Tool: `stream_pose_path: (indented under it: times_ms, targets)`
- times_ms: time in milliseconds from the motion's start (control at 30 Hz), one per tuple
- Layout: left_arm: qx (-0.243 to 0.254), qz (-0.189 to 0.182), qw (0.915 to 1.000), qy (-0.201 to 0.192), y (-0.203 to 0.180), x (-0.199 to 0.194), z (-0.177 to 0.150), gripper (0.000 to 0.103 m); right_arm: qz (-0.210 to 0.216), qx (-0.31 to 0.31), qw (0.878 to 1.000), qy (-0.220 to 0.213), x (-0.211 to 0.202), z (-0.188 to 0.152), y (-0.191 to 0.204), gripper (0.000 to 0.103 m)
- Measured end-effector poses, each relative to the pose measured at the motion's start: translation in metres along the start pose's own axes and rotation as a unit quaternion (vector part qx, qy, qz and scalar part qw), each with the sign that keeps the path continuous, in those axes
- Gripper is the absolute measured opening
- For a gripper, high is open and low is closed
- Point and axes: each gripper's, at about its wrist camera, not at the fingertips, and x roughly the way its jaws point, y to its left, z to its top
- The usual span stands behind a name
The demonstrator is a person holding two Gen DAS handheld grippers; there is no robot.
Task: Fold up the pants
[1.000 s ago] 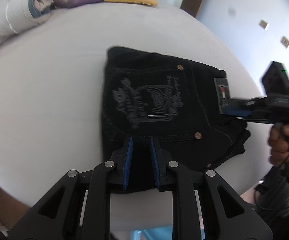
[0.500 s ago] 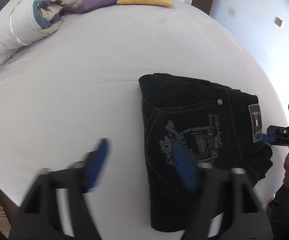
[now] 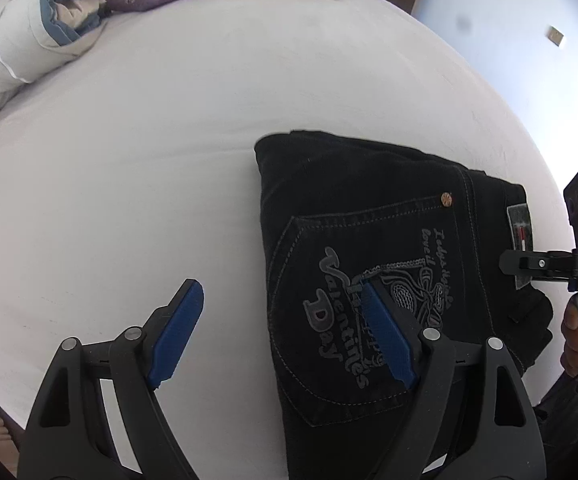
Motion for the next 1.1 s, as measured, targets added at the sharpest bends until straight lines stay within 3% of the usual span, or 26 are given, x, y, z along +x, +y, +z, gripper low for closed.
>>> stream_pose_path:
  times_ms: [67, 200, 367, 633, 867, 1100]
  targets:
    - [0.000, -0.008, 0.9998, 0.018, -0.002, 0.011, -0.002, 0.061, -0.006, 0.000, 1.000, 0.002, 0.001, 0.001, -0.001, 0.052]
    - [-0.036, -0.047, 0.9976, 0.037, 0.001, 0.025, -0.003, 0.046, -0.011, 0.001, 1.000, 0.003, 0.001, 0.002, -0.003, 0.043]
    - [-0.030, -0.040, 0.9981, 0.037, -0.006, 0.027, -0.001, 0.035, -0.035, -0.023, 0.999, 0.004, 0.001, 0.001, 0.004, 0.035]
    - [-0.034, -0.019, 0.9990, 0.023, -0.023, 0.022, 0.001, 0.024, -0.098, -0.107, 0.989, -0.026, -0.008, -0.009, 0.035, 0.020]
    - [-0.036, -0.011, 0.9993, 0.005, -0.031, 0.005, 0.014, 0.019, -0.088, -0.142, 0.984, -0.057, -0.030, -0.011, 0.054, 0.018]
    - [-0.023, -0.022, 0.9989, -0.035, -0.045, -0.020, 0.056, 0.019, -0.068, -0.162, 0.980, -0.095, -0.073, 0.017, 0.061, 0.017]
